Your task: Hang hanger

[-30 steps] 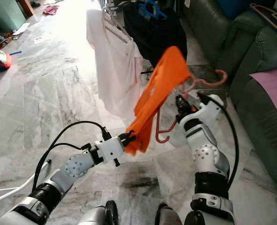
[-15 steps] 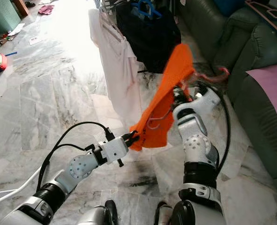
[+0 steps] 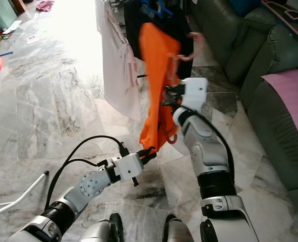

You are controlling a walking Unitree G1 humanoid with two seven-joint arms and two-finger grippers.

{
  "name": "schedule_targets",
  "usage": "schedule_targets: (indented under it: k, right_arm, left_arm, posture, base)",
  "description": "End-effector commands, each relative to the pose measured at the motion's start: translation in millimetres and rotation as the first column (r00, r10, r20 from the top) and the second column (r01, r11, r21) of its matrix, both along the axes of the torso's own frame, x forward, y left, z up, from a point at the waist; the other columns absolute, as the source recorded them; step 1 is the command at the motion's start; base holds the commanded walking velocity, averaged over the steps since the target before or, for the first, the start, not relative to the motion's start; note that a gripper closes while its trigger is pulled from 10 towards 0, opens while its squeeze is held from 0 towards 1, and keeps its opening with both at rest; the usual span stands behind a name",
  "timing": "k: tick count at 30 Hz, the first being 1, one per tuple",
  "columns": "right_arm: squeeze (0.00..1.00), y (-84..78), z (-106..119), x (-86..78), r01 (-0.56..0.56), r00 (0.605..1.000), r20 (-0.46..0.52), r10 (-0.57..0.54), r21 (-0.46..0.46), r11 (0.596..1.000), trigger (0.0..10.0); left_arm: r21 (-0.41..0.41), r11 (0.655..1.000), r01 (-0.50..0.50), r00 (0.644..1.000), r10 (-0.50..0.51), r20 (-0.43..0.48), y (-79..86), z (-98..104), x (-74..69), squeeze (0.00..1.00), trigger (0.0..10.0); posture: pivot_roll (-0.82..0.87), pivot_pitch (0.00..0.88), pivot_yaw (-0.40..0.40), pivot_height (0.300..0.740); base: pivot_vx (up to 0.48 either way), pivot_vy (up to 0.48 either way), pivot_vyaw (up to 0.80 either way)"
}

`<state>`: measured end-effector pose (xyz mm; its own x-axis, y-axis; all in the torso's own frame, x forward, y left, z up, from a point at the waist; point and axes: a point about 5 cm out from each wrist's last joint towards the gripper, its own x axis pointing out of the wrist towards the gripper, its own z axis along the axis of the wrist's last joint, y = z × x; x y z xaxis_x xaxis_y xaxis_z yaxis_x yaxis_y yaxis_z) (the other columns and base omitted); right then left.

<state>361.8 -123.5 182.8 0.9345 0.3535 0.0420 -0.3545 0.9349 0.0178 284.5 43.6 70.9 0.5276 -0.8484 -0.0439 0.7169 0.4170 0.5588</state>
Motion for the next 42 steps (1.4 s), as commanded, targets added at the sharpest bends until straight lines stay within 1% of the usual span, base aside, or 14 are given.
schedule_targets:
  k: [1,10,14,17,19,21,22,30,32,33,35,39,40,42]
  right_arm:
    - [0.00,2.0,-5,-2.8,-0.035,0.999,-0.007,0.035,-0.051,0.998,10.0]
    - [0.00,-12.0,-34,-10.9,-0.067,0.989,-0.142,0.050,-0.117,0.991,10.0]
    - [0.00,-33.2,-54,-17.7,-0.011,0.973,-0.228,-0.013,-0.104,0.995,10.0]
    - [0.00,-42.1,-65,-19.1,0.058,0.958,-0.276,-0.073,-0.060,0.997,10.0]
    - [0.00,-49.6,-74,-19.0,0.141,0.934,-0.335,-0.123,0.031,0.990,10.0]
    - [0.00,-55.6,-80,-19.1,0.218,0.911,-0.379,-0.162,0.110,0.970,10.0]
    - [0.00,-60.1,-86,-19.3,0.286,0.888,-0.422,-0.185,0.190,0.939,10.0]
    - [0.00,-43.4,-104,-25.0,0.302,0.846,-0.532,-0.035,0.425,0.853,10.0]
    - [0.00,-26.9,-95,-22.8,0.305,0.849,-0.520,0.093,0.627,0.717,10.0]
    - [0.00,-23.5,-92,-22.2,0.290,0.855,-0.504,0.120,0.658,0.695,10.0]
    - [0.00,-6.5,-87,-24.2,0.215,0.860,-0.472,0.194,0.681,0.700,10.0]
    - [0.00,6.2,-89,-29.1,0.161,0.844,-0.465,0.266,0.693,0.702,10.0]
    - [0.00,3.4,-102,-31.7,0.215,0.823,-0.525,0.215,0.639,0.738,10.0]
    - [0.00,-6.3,-114,-32.7,0.309,0.797,-0.586,0.147,0.604,0.734,10.0]
  left_arm:
    - [0.045,0.999,0.023,0.999,-0.021,-0.044,2.7,-12,-7.3,0.00,10.0]
    - [0.056,0.998,-0.041,0.999,0.040,0.013,8.5,-8,-0.1,0.00,10.0]
    - [0.017,0.992,-0.126,0.989,0.124,0.075,15.9,2,9.3,0.00,10.0]
    - [-0.006,0.988,-0.154,0.984,0.154,0.091,19.0,7,13.0,0.00,10.0]
    - [-0.024,0.983,-0.184,0.977,0.186,0.107,22.5,11,16.4,0.00,10.0]
    - [-0.044,0.974,-0.223,0.965,0.227,0.130,27.6,16,20.4,0.00,10.0]
    - [-0.067,0.962,-0.266,0.951,0.273,0.145,33.1,20,24.8,0.00,10.0]
    - [-0.122,0.932,-0.340,0.919,0.357,0.168,47.7,29,32.1,0.00,10.0]
    - [-0.116,0.934,-0.338,0.918,0.355,0.176,47.5,29,31.5,0.00,10.0]
    - [-0.118,0.934,-0.338,0.918,0.355,0.176,47.2,29,31.3,0.00,10.0]
    - [-0.122,0.937,-0.328,0.920,0.346,0.183,45.0,30,29.7,0.00,10.0]
    - [-0.127,0.938,-0.322,0.920,0.341,0.190,42.7,30,28.7,0.00,10.0]
    - [-0.133,0.939,-0.318,0.921,0.340,0.190,41.3,31,28.3,0.00,10.0]
    - [-0.138,0.939,-0.314,0.922,0.336,0.192,40.7,31,27.8,0.00,10.0]
  posture:
    - [-0.11,0.235,0.033,0.740]
    - [-0.11,0.226,0.032,0.740]
    - [-0.11,0.230,0.035,0.740]
    - [-0.11,0.232,0.037,0.740]
    - [-0.10,0.237,0.044,0.740]
    - [-0.10,0.238,0.048,0.740]
    - [-0.10,0.238,0.048,0.740]
    - [-0.10,0.240,0.059,0.740]
    - [-0.09,0.243,0.057,0.740]
    - [-0.09,0.243,0.057,0.740]
    - [-0.09,0.246,0.056,0.740]
    - [-0.09,0.247,0.054,0.740]
    - [-0.09,0.247,0.053,0.740]
    - [-0.09,0.248,0.052,0.740]
  base:
    - [0.000,0.000,0.00]
    - [0.000,0.000,0.00]
    - [0.000,0.000,0.00]
    - [0.000,0.000,0.00]
    - [0.000,0.000,0.00]
    - [0.000,0.000,0.00]
    - [0.000,0.000,0.00]
    - [0.000,0.000,0.00]
    - [0.000,0.000,0.00]
    - [0.000,0.000,0.00]
    - [0.000,0.000,0.00]
    - [0.000,0.000,0.00]
    - [0.000,0.000,0.00]
    - [0.000,0.000,0.00]
